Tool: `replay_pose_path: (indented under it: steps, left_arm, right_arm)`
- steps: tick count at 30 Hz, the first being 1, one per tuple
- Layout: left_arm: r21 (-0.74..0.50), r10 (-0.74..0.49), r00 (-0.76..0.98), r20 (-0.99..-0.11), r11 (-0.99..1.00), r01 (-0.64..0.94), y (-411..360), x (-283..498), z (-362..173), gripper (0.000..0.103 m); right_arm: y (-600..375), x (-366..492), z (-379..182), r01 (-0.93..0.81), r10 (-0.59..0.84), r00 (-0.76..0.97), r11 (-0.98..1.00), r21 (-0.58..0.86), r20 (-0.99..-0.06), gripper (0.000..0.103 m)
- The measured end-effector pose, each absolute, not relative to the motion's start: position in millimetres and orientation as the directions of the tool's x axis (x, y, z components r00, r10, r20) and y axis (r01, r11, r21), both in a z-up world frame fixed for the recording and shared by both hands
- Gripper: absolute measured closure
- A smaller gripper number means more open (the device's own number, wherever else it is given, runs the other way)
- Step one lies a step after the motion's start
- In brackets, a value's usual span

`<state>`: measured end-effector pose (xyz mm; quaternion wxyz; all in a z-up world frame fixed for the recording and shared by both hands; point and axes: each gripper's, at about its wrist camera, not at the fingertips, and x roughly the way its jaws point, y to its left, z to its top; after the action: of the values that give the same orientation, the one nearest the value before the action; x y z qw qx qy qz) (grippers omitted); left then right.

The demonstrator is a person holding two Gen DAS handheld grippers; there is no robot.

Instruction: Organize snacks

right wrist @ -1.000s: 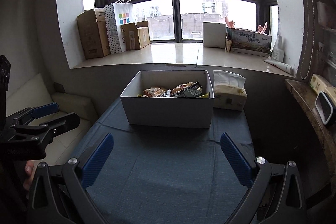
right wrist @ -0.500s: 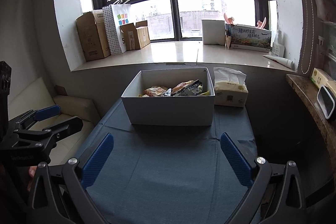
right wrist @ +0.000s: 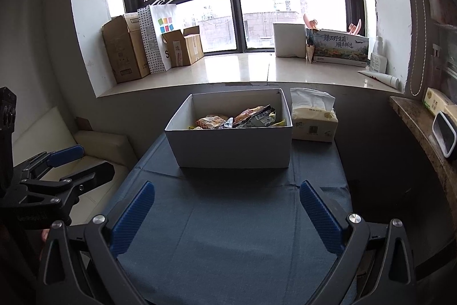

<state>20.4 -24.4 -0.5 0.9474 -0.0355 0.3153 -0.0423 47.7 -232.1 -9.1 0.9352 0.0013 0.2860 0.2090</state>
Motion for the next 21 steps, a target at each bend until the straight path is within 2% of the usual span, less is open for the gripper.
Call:
replay_pose_path:
  steps: [21]
  left_arm:
    - [-0.097,-0.106,0.794,-0.598,0.993,0.059,-24.6,20.1,-1.6,0.000]
  right_arm:
    - [-232.4,46.1,-10.8,-0.393,0.397,0.743,0.911,0.129,-0.538,0.000]
